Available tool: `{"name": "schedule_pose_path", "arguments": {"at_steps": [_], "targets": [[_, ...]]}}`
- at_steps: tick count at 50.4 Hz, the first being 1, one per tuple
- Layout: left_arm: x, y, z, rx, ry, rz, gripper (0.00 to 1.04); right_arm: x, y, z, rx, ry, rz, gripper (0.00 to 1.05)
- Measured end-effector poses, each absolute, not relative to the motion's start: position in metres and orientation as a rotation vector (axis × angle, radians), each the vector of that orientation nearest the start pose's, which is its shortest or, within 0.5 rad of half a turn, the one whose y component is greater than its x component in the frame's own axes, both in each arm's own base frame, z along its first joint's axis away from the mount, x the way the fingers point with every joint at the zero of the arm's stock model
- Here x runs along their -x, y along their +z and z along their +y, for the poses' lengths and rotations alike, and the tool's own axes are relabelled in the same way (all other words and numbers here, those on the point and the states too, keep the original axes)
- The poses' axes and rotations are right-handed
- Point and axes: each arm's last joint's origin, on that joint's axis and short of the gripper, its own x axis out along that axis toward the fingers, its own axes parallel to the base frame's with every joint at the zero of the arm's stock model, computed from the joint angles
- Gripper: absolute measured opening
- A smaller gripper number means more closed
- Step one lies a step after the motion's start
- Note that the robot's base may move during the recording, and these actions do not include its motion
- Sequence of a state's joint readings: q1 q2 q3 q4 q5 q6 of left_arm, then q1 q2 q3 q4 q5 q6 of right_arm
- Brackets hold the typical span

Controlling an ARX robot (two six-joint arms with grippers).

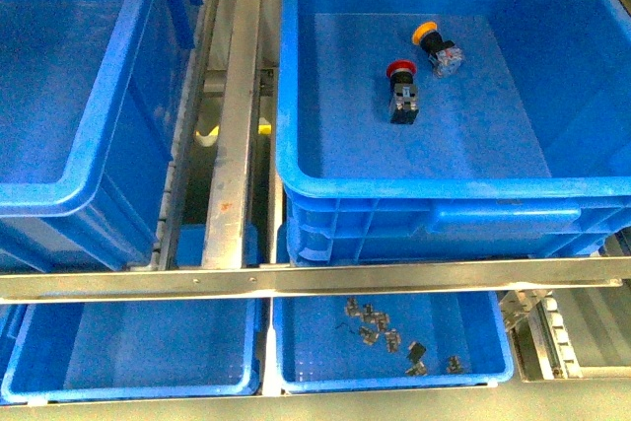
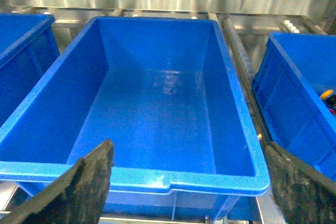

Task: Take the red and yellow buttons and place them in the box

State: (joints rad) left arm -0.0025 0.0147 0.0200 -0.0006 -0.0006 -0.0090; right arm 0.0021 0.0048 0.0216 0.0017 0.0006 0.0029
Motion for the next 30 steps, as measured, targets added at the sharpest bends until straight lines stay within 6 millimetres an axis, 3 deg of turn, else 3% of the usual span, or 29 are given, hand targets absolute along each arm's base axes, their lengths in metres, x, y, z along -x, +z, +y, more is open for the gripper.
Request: {"name": "schedule_pose_path", "arguments": {"at_steps": [3,30], "targets": [[-0.0974,0.1692,-0.0002,0.008,-0.002,-0.005,0.99,-0.0966,0.1707,0.0002,-0.003,0.002,-0.018,0.99],[-0.0974,0.1692,-0.0002,0.007,-0.002,-0.005,0.97,-0.0966,0.1707,0.0002,-0.003,0.002,-0.018,0.99]]}}
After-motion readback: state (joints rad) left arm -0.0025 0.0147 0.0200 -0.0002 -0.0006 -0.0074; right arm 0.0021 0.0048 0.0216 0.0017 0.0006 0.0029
